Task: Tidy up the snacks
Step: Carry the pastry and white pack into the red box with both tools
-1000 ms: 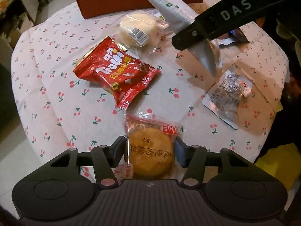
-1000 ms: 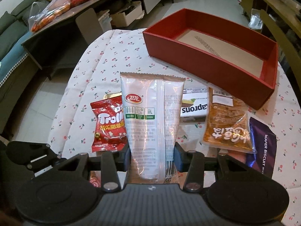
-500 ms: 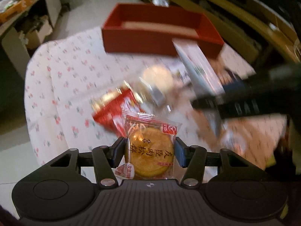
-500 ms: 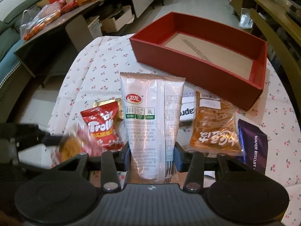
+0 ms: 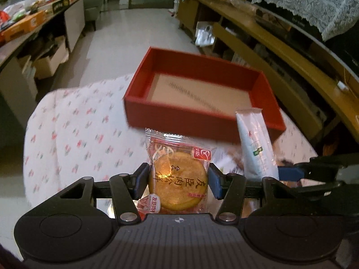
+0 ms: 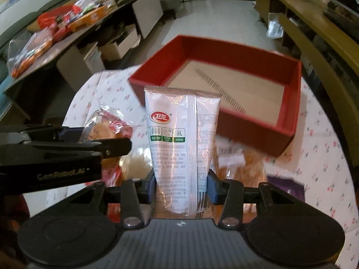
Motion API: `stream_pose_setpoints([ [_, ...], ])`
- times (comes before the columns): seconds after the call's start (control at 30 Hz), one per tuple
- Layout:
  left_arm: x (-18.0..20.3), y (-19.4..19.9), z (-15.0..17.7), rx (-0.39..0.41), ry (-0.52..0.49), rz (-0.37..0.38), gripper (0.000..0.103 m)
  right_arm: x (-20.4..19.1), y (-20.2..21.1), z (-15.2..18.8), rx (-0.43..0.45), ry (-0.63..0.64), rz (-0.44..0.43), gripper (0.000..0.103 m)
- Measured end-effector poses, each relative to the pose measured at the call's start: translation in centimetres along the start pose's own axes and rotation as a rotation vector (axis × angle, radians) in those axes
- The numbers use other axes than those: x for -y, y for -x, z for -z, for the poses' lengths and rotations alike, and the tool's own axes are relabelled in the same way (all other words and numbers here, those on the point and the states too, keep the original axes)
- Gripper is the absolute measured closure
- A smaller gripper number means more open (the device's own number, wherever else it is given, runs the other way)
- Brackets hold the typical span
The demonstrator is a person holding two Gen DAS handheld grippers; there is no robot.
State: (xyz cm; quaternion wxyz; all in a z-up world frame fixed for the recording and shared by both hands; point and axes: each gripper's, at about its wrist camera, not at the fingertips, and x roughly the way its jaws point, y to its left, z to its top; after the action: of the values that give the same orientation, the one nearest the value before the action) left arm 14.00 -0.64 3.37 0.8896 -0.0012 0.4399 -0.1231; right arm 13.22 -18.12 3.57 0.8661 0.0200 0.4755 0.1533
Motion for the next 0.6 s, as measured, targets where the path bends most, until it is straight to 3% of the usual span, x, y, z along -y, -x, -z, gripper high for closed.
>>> stream_pose_setpoints([
  [0.3,2.0,-2.1,-4.0,0.054,-0.030,0.024,0.041,1.5,-0.8,-4.1,0.053,-0.010,0.053,0.042],
  [0.6,1.9,-5.1,-7.3,0.068,-0.010,-0.014,0.041,4.8,-2.9,-7.5,0.063,-0.060,0.127,0.042],
])
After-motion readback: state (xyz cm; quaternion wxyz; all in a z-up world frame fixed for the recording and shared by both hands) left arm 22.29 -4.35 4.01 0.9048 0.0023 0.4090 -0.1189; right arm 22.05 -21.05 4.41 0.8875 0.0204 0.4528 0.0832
